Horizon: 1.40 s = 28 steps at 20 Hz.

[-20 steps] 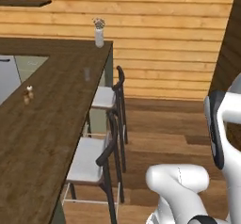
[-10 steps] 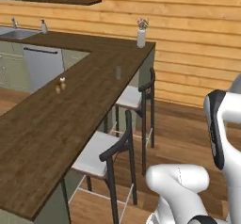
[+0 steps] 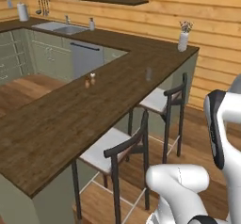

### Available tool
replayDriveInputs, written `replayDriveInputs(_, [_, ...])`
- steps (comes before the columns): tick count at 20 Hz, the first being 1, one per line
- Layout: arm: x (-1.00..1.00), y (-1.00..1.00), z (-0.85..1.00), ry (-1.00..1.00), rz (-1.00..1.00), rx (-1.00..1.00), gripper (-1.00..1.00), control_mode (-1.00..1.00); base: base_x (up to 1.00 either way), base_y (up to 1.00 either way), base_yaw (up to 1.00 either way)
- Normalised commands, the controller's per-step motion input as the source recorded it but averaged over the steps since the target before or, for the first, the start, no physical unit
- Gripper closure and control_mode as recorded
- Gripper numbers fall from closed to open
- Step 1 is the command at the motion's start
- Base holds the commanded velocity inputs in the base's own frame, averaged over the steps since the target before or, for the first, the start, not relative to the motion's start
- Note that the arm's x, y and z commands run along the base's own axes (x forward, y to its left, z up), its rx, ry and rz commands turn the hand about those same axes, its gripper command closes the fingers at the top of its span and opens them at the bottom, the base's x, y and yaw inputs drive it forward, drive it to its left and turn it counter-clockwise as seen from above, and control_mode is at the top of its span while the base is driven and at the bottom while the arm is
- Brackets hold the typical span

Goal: Take a straw from the drawer in front and place it inside the glass cup on the dining counter.

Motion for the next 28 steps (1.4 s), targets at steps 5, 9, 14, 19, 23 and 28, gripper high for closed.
replayDriveInputs(5, [0.0, 0.0, 0.0, 0.0, 0.0, 0.0, 1.0, 1.0, 0.76, -0.6, 0.37])
replayDriveInputs(9, [0.0, 0.0, 0.0, 0.0, 0.0, 0.0, 1.0, 1.0, 0.72, -0.62, 0.35])
replayDriveInputs(14, [0.0, 0.0, 0.0, 0.0, 0.0, 0.0, 1.0, 1.0, 0.72, -0.61, 0.3])
replayDriveInputs(19, [0.0, 0.0, 0.0, 0.0, 0.0, 0.0, 1.0, 1.0, 0.73, -0.64, 0.26])
replayDriveInputs(23, [0.0, 0.0, 0.0, 0.0, 0.0, 0.0, 1.0, 1.0, 0.72, -0.62, 0.15])
replayDriveInputs(28, [0.0, 0.0, 0.0, 0.0, 0.0, 0.0, 1.0, 1.0, 0.69, -0.69, 0.06])
